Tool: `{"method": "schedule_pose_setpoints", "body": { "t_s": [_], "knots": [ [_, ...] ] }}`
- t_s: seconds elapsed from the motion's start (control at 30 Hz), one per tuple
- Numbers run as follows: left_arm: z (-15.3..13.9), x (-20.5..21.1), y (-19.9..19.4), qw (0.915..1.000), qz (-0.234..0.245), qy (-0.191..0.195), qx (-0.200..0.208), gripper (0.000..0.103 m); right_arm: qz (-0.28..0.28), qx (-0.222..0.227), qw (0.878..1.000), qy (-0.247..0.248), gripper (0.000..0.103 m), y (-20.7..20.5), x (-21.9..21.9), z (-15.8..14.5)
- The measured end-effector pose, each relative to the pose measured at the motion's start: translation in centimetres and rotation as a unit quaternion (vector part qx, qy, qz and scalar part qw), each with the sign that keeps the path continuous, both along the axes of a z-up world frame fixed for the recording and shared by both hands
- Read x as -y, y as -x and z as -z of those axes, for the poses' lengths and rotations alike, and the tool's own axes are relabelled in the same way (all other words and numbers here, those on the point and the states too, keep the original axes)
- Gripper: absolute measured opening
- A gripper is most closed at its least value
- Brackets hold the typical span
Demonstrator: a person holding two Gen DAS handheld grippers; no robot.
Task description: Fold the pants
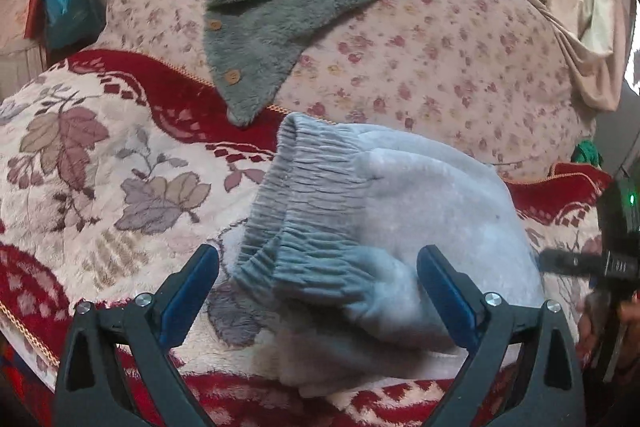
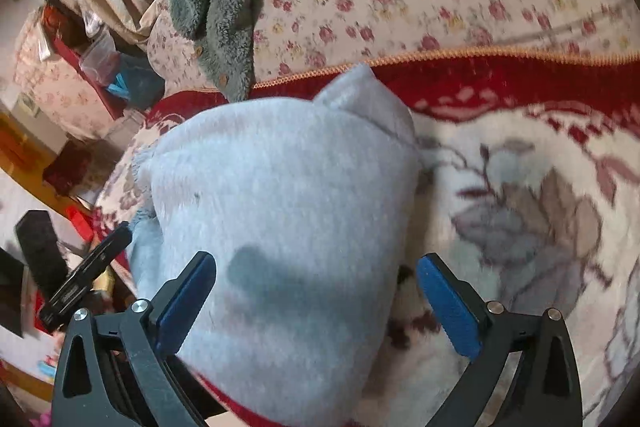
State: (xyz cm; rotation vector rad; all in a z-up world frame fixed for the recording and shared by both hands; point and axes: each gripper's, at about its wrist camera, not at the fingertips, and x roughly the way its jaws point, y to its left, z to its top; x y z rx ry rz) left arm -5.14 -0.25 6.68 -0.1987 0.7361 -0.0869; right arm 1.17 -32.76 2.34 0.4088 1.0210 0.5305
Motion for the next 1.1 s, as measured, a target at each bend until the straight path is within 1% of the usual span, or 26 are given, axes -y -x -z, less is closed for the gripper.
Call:
{"method": "schedule_pose_setpoints", "body": {
  "t_s": [0.1, 0.23, 0.33, 0.4, 0.57, 0.63, 0.7, 0.77, 0.83, 0.9, 0.97, 1.1],
  "knots": [
    [0.3, 0.0, -0.3, 1.0000, -0.001, -0.002, -0.002, 0.099, -0.004, -0.014, 1.000, -0.023, 0.103, 0.1, 0.3, 1.2],
    [0.9, -0.3, -0.8, 0.9999, -0.001, 0.010, -0.009, 0.099, -0.006, -0.036, 0.996, -0.083, 0.103, -0.4, 0.7, 2.6],
    [1.4, -0.2, -1.2, 0.9997, 0.002, 0.019, -0.014, 0.099, -0.016, -0.038, 0.994, -0.104, 0.103, -0.6, 0.2, 3.1],
    [2.0, -0.2, -1.4, 0.9993, 0.005, 0.031, -0.021, 0.101, -0.016, -0.034, 0.994, -0.105, 0.103, -0.6, 0.0, 3.2],
    [2.8, 0.1, -1.9, 0.9991, 0.005, 0.029, -0.030, 0.103, -0.020, -0.043, 0.991, -0.121, 0.103, -1.0, -0.1, 3.9],
    [3.3, 0.1, -2.1, 0.9986, 0.007, 0.037, -0.038, 0.103, -0.024, -0.050, 0.991, -0.125, 0.103, -1.2, 0.1, 4.0],
    [3.6, 0.1, -2.2, 0.9984, 0.006, 0.039, -0.042, 0.103, -0.023, -0.049, 0.992, -0.118, 0.103, -1.4, 0.4, 3.7],
    [3.8, 0.1, -2.2, 0.9983, 0.006, 0.038, -0.043, 0.103, -0.014, -0.027, 0.995, -0.095, 0.103, -1.0, 0.8, 3.0],
    [3.9, 0.1, -2.3, 0.9981, 0.006, 0.043, -0.044, 0.103, -0.018, -0.017, 0.997, -0.077, 0.103, -0.8, 0.8, 2.6],
    [4.0, 0.0, -2.4, 0.9978, 0.005, 0.048, -0.045, 0.103, -0.025, -0.012, 0.997, -0.073, 0.103, -0.5, 0.6, 2.4],
    [4.2, -0.1, -2.5, 0.9974, 0.005, 0.053, -0.048, 0.103, -0.027, -0.016, 0.996, -0.079, 0.103, -0.6, 0.5, 2.8],
    [4.3, -0.6, -2.3, 0.9963, 0.007, 0.071, -0.048, 0.103, -0.017, -0.039, 0.993, -0.113, 0.103, -1.1, 1.1, 3.9]
  ]
}}
